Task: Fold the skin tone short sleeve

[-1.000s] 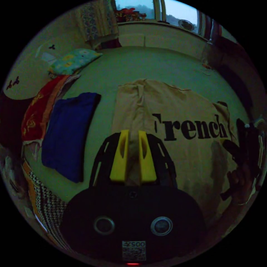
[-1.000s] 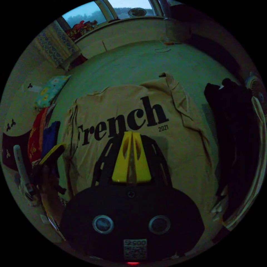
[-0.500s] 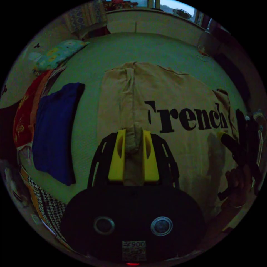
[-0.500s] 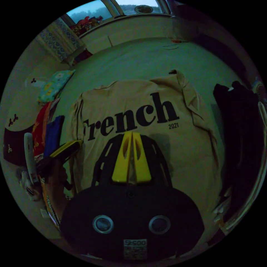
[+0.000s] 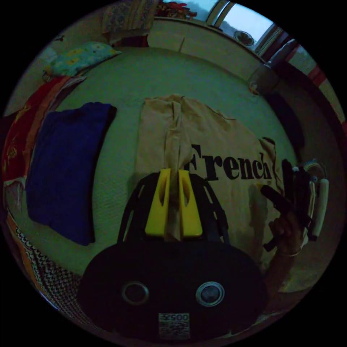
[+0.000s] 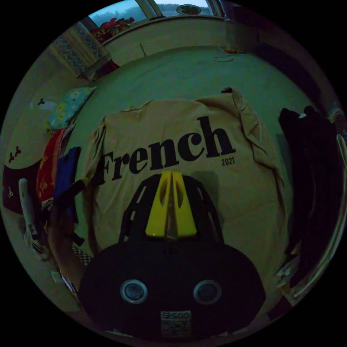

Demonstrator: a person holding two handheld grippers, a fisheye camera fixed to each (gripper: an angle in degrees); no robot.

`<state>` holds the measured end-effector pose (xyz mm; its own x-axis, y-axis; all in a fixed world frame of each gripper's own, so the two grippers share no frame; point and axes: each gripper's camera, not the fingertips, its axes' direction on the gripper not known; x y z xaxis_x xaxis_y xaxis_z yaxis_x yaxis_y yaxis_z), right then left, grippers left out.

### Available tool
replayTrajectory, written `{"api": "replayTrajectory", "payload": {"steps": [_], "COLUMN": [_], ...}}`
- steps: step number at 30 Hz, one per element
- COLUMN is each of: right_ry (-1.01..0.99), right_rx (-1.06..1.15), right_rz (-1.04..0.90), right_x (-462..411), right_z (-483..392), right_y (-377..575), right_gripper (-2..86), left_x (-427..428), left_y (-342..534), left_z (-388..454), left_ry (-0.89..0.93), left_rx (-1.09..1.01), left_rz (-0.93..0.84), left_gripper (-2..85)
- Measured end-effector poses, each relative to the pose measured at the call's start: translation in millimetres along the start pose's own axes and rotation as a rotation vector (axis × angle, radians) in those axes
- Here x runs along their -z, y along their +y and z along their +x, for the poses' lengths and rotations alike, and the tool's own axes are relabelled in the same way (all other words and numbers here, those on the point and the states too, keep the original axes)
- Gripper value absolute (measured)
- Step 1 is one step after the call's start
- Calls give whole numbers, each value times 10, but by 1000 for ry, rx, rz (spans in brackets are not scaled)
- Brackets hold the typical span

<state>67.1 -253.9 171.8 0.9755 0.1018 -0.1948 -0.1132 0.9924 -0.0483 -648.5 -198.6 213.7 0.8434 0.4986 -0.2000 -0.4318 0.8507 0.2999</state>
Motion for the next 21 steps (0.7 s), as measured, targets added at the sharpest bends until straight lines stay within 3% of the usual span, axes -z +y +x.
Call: {"api": "replayTrajectory", "payload": {"steps": [11,16,21], "right_ry": [-12,0,-13], "right_rx": [2,10,-1], "right_rz": [-5,-10,-27], "right_x": [-255,-349,-429], "right_z": [-353,-547,-712], "right_y": [-255,-354,-443], "right_gripper": [-12,-12,-12], "left_x": [369,405,589], "left_y": [282,410,594], "left_z": [-972,-1295,-1524], "left_ry": [3,-73,-148], "left_rx": [357,542,683], "left_rz": [241,239,361], "left_gripper": [51,40,2]}}
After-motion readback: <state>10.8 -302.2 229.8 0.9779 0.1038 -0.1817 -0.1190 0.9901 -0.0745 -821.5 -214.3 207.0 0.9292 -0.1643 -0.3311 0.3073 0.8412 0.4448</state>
